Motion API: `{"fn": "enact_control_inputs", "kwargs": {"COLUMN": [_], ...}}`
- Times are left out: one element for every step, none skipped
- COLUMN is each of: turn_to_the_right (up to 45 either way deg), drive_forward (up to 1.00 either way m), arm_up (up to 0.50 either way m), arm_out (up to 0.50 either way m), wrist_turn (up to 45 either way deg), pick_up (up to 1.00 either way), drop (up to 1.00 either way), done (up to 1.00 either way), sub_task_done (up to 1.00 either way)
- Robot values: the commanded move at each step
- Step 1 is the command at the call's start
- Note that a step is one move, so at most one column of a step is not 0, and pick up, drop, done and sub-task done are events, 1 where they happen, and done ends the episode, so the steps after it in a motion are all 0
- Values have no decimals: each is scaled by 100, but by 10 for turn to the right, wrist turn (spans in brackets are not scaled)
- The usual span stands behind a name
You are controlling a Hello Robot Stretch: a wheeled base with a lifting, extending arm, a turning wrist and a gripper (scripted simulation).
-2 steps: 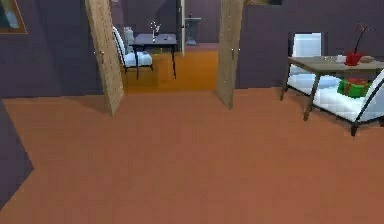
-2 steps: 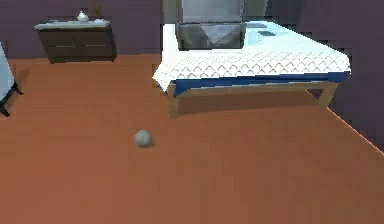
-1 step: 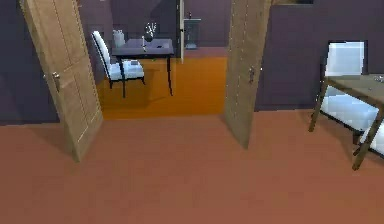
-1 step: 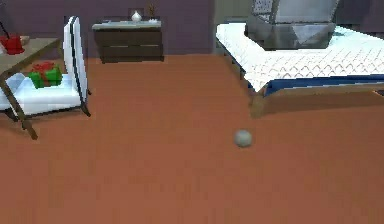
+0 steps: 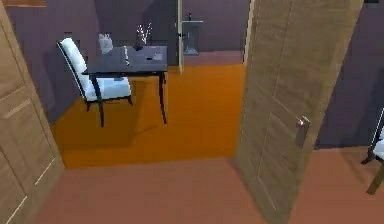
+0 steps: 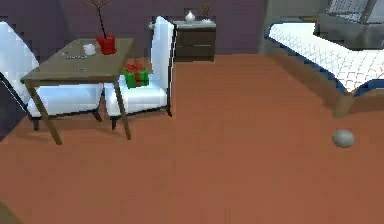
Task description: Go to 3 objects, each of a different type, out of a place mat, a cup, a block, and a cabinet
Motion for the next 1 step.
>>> {"fn": "enact_control_inputs", "kwargs": {"turn_to_the_right": [0], "drive_forward": [100], "arm_up": [0], "arm_out": [0], "wrist_turn": [0], "pick_up": [0], "drop": [0], "done": [0], "sub_task_done": [0]}}
